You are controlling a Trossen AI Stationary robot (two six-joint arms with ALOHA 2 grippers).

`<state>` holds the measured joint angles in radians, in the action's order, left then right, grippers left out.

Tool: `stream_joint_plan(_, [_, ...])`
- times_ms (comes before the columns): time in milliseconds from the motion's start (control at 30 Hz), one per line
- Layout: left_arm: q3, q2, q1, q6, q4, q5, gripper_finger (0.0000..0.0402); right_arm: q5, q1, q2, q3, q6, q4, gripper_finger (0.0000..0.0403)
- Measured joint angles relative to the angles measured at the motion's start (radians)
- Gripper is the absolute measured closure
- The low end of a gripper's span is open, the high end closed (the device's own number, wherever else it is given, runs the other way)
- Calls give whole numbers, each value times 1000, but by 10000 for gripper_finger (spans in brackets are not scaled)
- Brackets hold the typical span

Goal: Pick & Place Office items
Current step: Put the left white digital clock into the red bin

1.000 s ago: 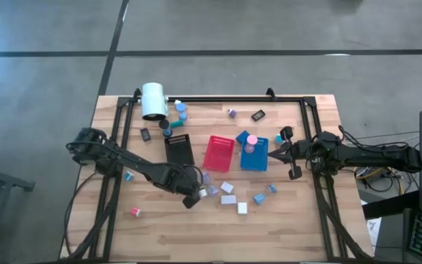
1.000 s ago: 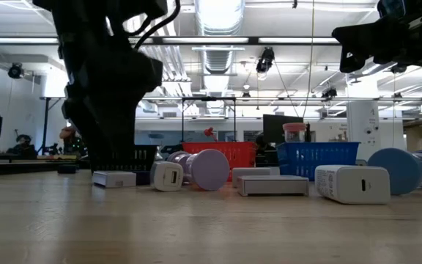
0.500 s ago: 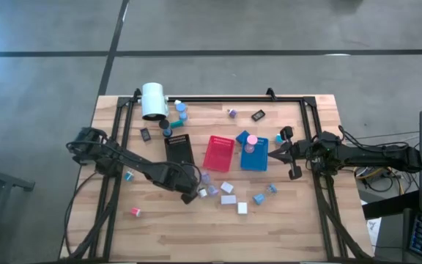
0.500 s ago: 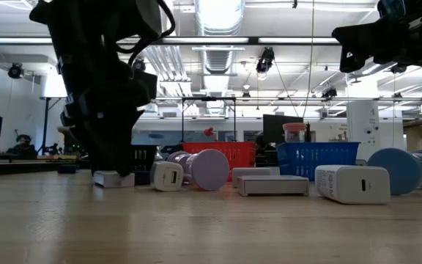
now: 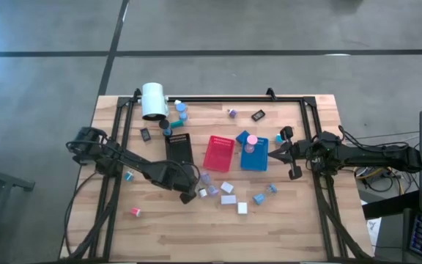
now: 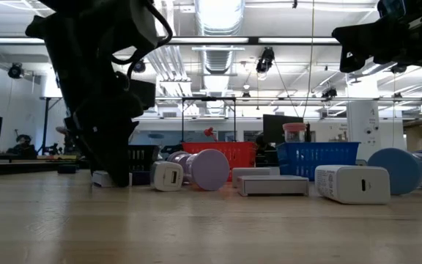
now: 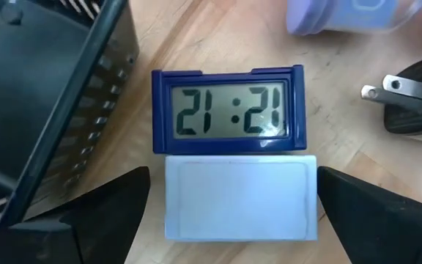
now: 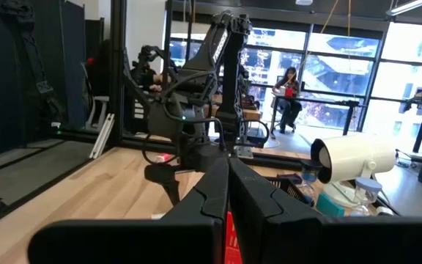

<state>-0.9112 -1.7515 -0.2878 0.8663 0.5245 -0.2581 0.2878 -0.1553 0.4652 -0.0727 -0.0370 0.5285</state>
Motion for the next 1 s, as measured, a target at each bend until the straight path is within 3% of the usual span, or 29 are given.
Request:
stream_joint_plan(133, [1, 0, 0, -21, -17, 23, 23, 0, 0, 0, 0, 0, 0, 394])
stream_joint_plan(367, [-3, 0, -2, -41, -38, 66, 112, 0, 0, 0, 0, 0, 0, 394])
stream_joint_plan(767, [-83, 14, -36, -113, -19, 142, 112, 0, 0, 0, 0, 0, -2, 394])
stream_joint_plan(1000, [-145, 172, -56, -274, -14, 74, 112, 0, 0, 1, 0, 0, -9, 394])
